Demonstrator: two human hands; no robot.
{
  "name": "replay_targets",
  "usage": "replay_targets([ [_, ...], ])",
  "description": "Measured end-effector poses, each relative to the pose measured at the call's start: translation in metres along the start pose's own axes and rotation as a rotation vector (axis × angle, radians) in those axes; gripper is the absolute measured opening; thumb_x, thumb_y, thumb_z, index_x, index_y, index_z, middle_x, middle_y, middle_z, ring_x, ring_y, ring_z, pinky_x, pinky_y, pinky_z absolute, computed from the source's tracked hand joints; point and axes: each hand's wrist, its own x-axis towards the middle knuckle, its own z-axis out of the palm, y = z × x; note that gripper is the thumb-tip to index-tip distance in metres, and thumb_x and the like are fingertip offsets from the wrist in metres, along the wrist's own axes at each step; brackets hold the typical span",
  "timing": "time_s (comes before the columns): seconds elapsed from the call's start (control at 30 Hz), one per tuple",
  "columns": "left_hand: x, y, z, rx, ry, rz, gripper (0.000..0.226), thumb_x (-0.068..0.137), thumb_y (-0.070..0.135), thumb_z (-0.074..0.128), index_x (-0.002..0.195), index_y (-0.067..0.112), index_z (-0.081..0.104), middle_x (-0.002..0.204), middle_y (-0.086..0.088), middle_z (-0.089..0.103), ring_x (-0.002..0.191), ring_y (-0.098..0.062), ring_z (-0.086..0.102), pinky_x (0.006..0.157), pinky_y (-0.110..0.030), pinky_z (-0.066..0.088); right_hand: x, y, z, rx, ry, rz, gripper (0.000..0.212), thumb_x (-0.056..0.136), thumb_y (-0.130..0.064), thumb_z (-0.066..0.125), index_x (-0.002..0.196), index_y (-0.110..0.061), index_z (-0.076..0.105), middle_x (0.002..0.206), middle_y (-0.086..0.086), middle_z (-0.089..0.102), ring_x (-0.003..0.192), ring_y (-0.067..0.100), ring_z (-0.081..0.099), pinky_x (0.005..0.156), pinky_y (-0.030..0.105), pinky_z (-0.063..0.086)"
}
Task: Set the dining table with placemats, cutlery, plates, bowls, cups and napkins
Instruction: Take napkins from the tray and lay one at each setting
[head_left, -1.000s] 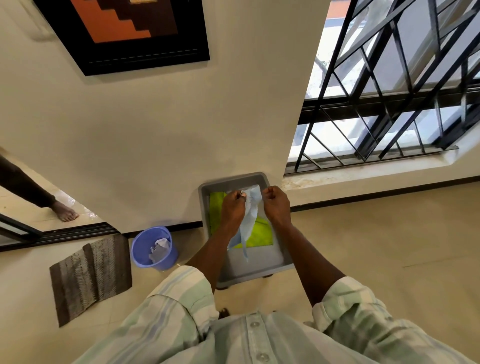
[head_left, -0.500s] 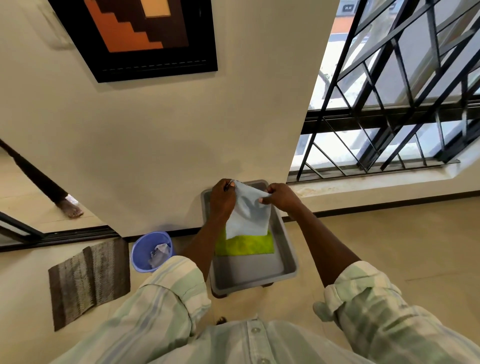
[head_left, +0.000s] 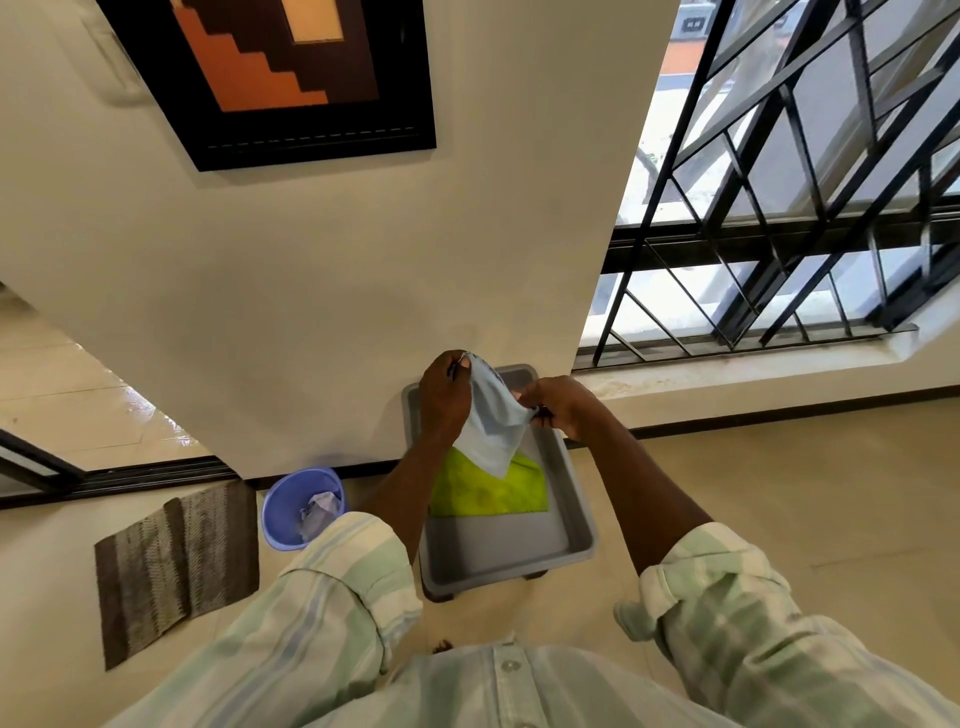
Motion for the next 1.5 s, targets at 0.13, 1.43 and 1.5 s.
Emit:
replay_targets([
  [0.13, 0.000, 0.000, -0.001, 0.008, 0.007, -0.012, 0.023, 0.100, 0.013, 0.048, 0.108, 0.000, 0.065, 0.109, -0.016, 0.067, 0.100, -0.025, 0.060, 0.084, -0.023, 0.041, -0.003, 0.000, 0.004, -0.120, -0.069, -0.057, 0.028, 0.081, -0.010, 0.075, 0.100, 0.009, 0.069, 0.085, 0.015, 0.062, 0.078, 0.023, 0.055, 0.068, 0.029, 0.047],
  [1.43, 0.015, 0.041, -0.015, -0.084, 0.114, 0.084, 0.022, 0.103, 0.027, 0.043, 0.101, 0.009, 0.057, 0.079, 0.009, 0.056, 0.072, -0.007, 0.054, 0.068, -0.025, 0.041, -0.009, -0.027, -0.013, 0.500, -0.280, -0.289, 0.051, 0.081, -0.047, 0.071, 0.114, -0.008, 0.066, 0.117, 0.012, 0.069, 0.106, 0.023, 0.066, 0.095, 0.033, 0.053],
  [1.5, 0.022, 0.048, -0.019, -0.128, 0.085, 0.085, 0.017, 0.102, 0.021, 0.046, 0.100, 0.010, 0.058, 0.083, 0.011, 0.058, 0.074, 0.005, 0.053, 0.069, -0.013, 0.040, -0.007, -0.015, -0.012, 0.489, -0.466, -0.265, 0.066, 0.061, -0.036, 0.090, 0.115, -0.006, 0.066, 0.116, 0.012, 0.069, 0.104, 0.023, 0.067, 0.090, 0.033, 0.056],
])
